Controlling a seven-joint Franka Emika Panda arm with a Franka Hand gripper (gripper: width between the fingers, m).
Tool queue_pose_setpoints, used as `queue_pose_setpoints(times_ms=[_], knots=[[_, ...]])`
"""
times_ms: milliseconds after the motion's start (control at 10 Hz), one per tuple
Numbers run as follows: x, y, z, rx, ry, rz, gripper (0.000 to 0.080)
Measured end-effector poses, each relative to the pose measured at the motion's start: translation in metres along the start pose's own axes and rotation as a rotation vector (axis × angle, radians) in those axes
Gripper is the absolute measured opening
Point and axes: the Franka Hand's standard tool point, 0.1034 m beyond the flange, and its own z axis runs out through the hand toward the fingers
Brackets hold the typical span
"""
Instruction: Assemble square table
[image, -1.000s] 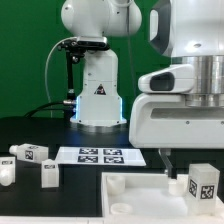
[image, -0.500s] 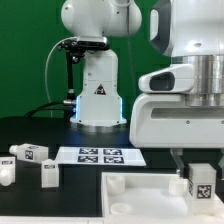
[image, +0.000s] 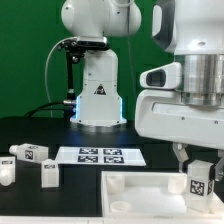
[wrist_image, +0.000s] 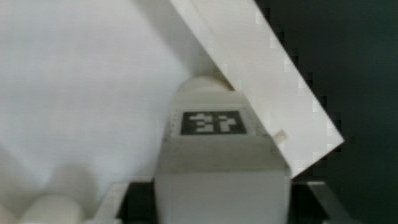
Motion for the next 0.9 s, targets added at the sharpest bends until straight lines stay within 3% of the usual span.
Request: queue_pose_setpoints(times_ms=[400,600,700,800,900], knots=[[0.0002,-0.0043,0.0030,0.029,-0.002,0.584,0.0285],[0.0003,-0.0040,0.0037,0.028,-0.004,0.596,0.0297],[0.0008,-0.0035,0.0040,0.024,0.007,0.465,0.0297],[-0.0004,-0.0052,0.0049,0.026,0.019,0.291,0.0573],[-0.0017,-0.0094,0.0056,0.045,0.030,0.146,0.0573]])
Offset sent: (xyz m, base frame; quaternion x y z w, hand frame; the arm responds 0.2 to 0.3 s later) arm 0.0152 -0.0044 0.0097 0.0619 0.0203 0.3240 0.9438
